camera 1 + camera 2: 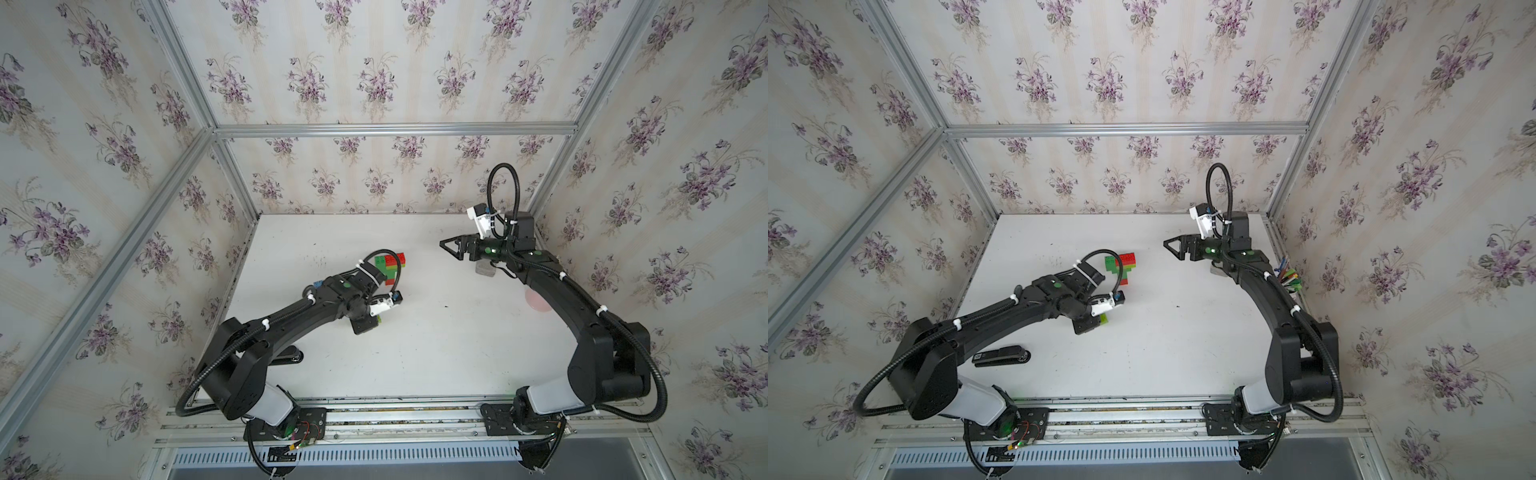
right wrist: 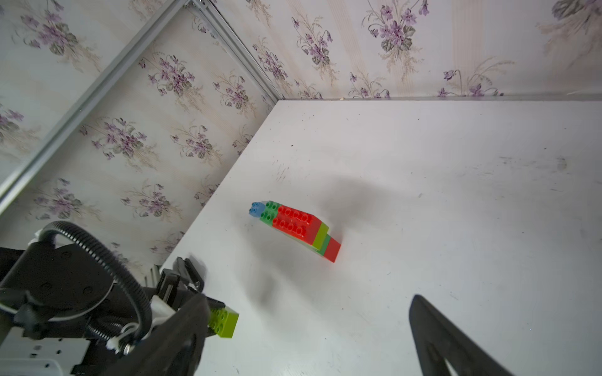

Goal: Assemble a spoon with lego
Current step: Place the lego brick at the center of the board.

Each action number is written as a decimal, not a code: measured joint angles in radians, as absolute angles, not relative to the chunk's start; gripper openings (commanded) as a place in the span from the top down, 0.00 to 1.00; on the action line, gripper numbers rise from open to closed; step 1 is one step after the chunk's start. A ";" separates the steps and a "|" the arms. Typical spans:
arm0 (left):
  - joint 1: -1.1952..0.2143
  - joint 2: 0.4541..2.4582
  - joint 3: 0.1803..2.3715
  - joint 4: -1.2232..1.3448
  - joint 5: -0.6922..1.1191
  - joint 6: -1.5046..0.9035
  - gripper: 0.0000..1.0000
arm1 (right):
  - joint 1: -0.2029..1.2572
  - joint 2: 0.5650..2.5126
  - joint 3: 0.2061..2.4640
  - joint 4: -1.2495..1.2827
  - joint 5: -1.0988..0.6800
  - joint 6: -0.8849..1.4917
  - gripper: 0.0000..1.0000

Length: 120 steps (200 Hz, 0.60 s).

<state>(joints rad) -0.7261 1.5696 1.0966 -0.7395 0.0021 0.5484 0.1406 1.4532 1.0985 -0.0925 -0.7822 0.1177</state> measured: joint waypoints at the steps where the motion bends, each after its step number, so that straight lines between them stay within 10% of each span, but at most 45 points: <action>1: -0.730 1.574 1.098 -0.739 0.002 0.548 0.81 | 0.140 1.451 1.095 -0.091 -0.781 0.115 0.02; 120: -0.868 1.901 1.267 -0.707 0.002 0.537 0.57 | 0.139 1.263 0.898 0.048 -0.663 -0.172 0.00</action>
<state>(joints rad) -0.8684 1.9007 1.2671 -0.7071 0.0017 0.5373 0.1390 1.2633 0.8982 0.0479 -0.6628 -0.1722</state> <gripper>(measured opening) 0.411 0.996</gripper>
